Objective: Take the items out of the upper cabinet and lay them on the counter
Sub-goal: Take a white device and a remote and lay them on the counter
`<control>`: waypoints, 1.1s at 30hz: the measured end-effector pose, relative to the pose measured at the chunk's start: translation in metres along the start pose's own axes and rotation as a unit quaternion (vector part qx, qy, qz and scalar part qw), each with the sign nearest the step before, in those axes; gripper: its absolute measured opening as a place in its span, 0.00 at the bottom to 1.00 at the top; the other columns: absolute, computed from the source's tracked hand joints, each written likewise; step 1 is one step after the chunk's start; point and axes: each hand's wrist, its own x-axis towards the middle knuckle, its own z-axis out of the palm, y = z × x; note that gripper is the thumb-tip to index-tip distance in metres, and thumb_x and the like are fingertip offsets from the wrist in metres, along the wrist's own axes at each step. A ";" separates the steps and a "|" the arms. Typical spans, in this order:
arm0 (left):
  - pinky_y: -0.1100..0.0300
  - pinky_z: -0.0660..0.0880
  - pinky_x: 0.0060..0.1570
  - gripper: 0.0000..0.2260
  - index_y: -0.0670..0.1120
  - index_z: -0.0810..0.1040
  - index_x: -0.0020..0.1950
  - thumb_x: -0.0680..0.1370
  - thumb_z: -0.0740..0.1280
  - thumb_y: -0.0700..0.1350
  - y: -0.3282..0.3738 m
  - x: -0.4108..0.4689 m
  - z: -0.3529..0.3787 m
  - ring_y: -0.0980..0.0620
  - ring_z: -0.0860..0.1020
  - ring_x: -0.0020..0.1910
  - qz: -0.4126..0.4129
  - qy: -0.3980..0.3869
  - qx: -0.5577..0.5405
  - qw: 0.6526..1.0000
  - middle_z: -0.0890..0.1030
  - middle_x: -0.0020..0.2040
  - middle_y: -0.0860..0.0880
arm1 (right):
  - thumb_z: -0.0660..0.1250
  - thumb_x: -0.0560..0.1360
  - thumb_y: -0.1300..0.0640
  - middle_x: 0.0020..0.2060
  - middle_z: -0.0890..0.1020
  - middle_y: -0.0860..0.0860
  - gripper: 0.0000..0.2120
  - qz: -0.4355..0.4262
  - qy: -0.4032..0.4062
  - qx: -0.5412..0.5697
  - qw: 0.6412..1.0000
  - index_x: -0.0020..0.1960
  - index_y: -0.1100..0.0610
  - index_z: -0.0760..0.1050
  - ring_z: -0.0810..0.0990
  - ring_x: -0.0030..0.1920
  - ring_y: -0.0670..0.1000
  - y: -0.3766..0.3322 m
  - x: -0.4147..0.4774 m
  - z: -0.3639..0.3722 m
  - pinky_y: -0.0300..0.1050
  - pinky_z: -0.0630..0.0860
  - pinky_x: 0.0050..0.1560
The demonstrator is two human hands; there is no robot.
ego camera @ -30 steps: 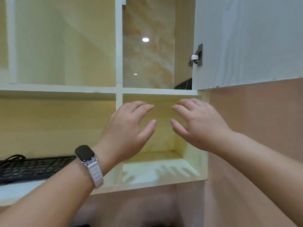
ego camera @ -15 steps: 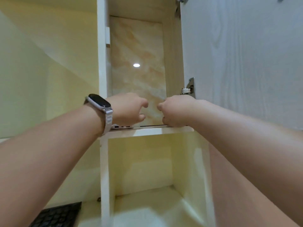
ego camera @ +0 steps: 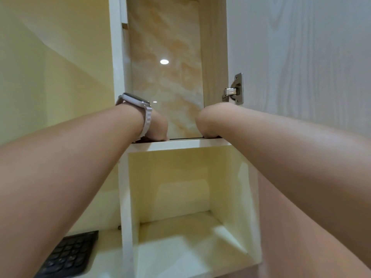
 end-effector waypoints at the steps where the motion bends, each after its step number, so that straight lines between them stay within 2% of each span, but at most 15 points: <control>1: 0.65 0.65 0.30 0.18 0.40 0.78 0.57 0.83 0.54 0.50 0.000 -0.002 -0.001 0.46 0.71 0.44 -0.003 0.000 0.010 1.000 0.76 0.47 0.45 | 0.61 0.76 0.66 0.34 0.72 0.53 0.12 0.002 0.008 0.003 1.000 0.34 0.59 0.70 0.76 0.42 0.59 0.000 -0.003 -0.001 0.51 0.75 0.46; 3: 0.64 0.62 0.26 0.17 0.42 0.78 0.51 0.83 0.53 0.49 -0.001 -0.006 -0.001 0.46 0.72 0.42 -0.013 -0.004 0.021 1.000 0.77 0.46 0.46 | 0.62 0.73 0.68 0.33 0.72 0.54 0.11 0.007 0.025 0.014 1.000 0.33 0.60 0.69 0.74 0.34 0.57 0.000 -0.010 -0.002 0.49 0.74 0.42; 7: 0.59 0.61 0.32 0.18 0.41 0.73 0.42 0.83 0.51 0.49 0.003 -0.016 -0.005 0.45 0.69 0.44 -0.012 0.021 0.031 0.999 0.74 0.39 0.45 | 0.63 0.73 0.67 0.32 0.73 0.55 0.11 0.009 0.053 0.037 0.998 0.33 0.60 0.71 0.71 0.30 0.55 0.001 -0.013 -0.007 0.48 0.77 0.42; 9: 0.58 0.62 0.37 0.19 0.38 0.77 0.45 0.83 0.52 0.49 0.004 -0.026 -0.008 0.45 0.70 0.43 -0.010 0.038 0.018 0.999 0.78 0.41 0.43 | 0.63 0.74 0.65 0.31 0.74 0.55 0.10 0.008 0.067 0.051 0.996 0.33 0.60 0.72 0.71 0.29 0.54 0.003 -0.017 -0.008 0.47 0.78 0.41; 11: 0.57 0.63 0.35 0.20 0.36 0.79 0.52 0.82 0.53 0.49 0.004 -0.039 -0.009 0.45 0.72 0.42 0.002 0.055 -0.008 0.998 0.82 0.47 0.41 | 0.62 0.74 0.66 0.31 0.73 0.54 0.09 0.014 0.087 0.066 0.994 0.35 0.60 0.72 0.70 0.28 0.53 0.005 -0.024 -0.007 0.44 0.74 0.33; 13: 0.59 0.65 0.36 0.17 0.39 0.79 0.56 0.81 0.56 0.48 0.005 -0.052 -0.007 0.45 0.75 0.45 0.007 0.092 -0.047 0.995 0.82 0.51 0.42 | 0.62 0.75 0.65 0.30 0.72 0.54 0.10 0.025 0.136 0.096 0.986 0.35 0.61 0.70 0.70 0.28 0.53 0.006 -0.037 -0.001 0.41 0.67 0.26; 15: 0.60 0.67 0.35 0.15 0.42 0.79 0.57 0.80 0.57 0.48 0.005 -0.065 -0.003 0.44 0.77 0.46 0.008 0.131 -0.090 0.987 0.81 0.51 0.44 | 0.60 0.76 0.63 0.32 0.72 0.55 0.09 0.033 0.205 0.161 0.965 0.38 0.63 0.71 0.72 0.30 0.55 0.009 -0.053 0.005 0.42 0.66 0.27; 17: 0.59 0.71 0.38 0.15 0.44 0.79 0.56 0.80 0.58 0.51 0.004 -0.074 0.002 0.45 0.77 0.46 0.015 0.165 -0.133 0.977 0.80 0.48 0.46 | 0.59 0.76 0.63 0.40 0.74 0.57 0.04 0.039 0.274 0.234 0.932 0.45 0.62 0.72 0.74 0.37 0.58 0.012 -0.071 0.011 0.45 0.68 0.34; 19: 0.55 0.74 0.43 0.15 0.46 0.78 0.52 0.79 0.60 0.57 0.002 -0.081 0.011 0.47 0.77 0.45 0.023 0.187 -0.183 0.965 0.80 0.45 0.48 | 0.59 0.76 0.64 0.48 0.71 0.56 0.03 0.052 0.322 0.305 0.895 0.49 0.59 0.70 0.72 0.42 0.58 0.010 -0.085 0.023 0.47 0.68 0.38; 21: 0.55 0.72 0.39 0.16 0.48 0.72 0.50 0.77 0.63 0.60 0.002 -0.087 0.022 0.49 0.76 0.42 0.022 0.204 -0.209 0.956 0.78 0.44 0.49 | 0.60 0.76 0.62 0.51 0.71 0.56 0.06 0.053 0.373 0.367 0.851 0.52 0.59 0.71 0.74 0.45 0.59 0.005 -0.095 0.039 0.49 0.71 0.40; 24: 0.53 0.71 0.36 0.14 0.47 0.66 0.47 0.76 0.66 0.55 0.009 -0.096 0.038 0.48 0.75 0.38 0.019 0.281 -0.221 0.934 0.75 0.41 0.49 | 0.61 0.77 0.59 0.52 0.72 0.54 0.11 0.046 0.440 0.447 0.778 0.59 0.58 0.73 0.76 0.45 0.58 -0.004 -0.109 0.064 0.52 0.75 0.43; 27: 0.53 0.67 0.33 0.11 0.47 0.64 0.45 0.77 0.66 0.49 0.012 -0.100 0.046 0.45 0.72 0.37 0.018 0.384 -0.228 0.895 0.72 0.38 0.50 | 0.62 0.78 0.59 0.52 0.72 0.52 0.13 0.056 0.442 0.540 0.714 0.62 0.54 0.74 0.76 0.45 0.55 -0.009 -0.119 0.086 0.49 0.74 0.45; 30: 0.55 0.62 0.33 0.08 0.47 0.67 0.45 0.76 0.67 0.44 0.011 -0.099 0.052 0.44 0.72 0.38 0.019 0.450 -0.235 0.861 0.73 0.38 0.50 | 0.63 0.77 0.61 0.52 0.77 0.50 0.12 0.059 0.420 0.610 0.670 0.60 0.52 0.74 0.73 0.48 0.48 -0.017 -0.127 0.109 0.40 0.66 0.46; 31: 0.56 0.63 0.34 0.06 0.46 0.71 0.47 0.75 0.67 0.43 0.009 -0.099 0.054 0.44 0.74 0.41 0.019 0.459 -0.227 0.859 0.76 0.41 0.49 | 0.64 0.77 0.61 0.51 0.78 0.48 0.11 0.061 0.417 0.634 0.649 0.58 0.51 0.74 0.75 0.48 0.48 -0.020 -0.129 0.116 0.39 0.66 0.45; 33: 0.58 0.67 0.40 0.09 0.45 0.77 0.55 0.75 0.68 0.42 0.007 -0.100 0.058 0.44 0.76 0.47 0.013 0.462 -0.207 0.862 0.78 0.48 0.47 | 0.65 0.76 0.60 0.49 0.80 0.43 0.11 0.072 0.409 0.690 0.593 0.57 0.50 0.74 0.79 0.46 0.48 -0.027 -0.136 0.126 0.42 0.73 0.46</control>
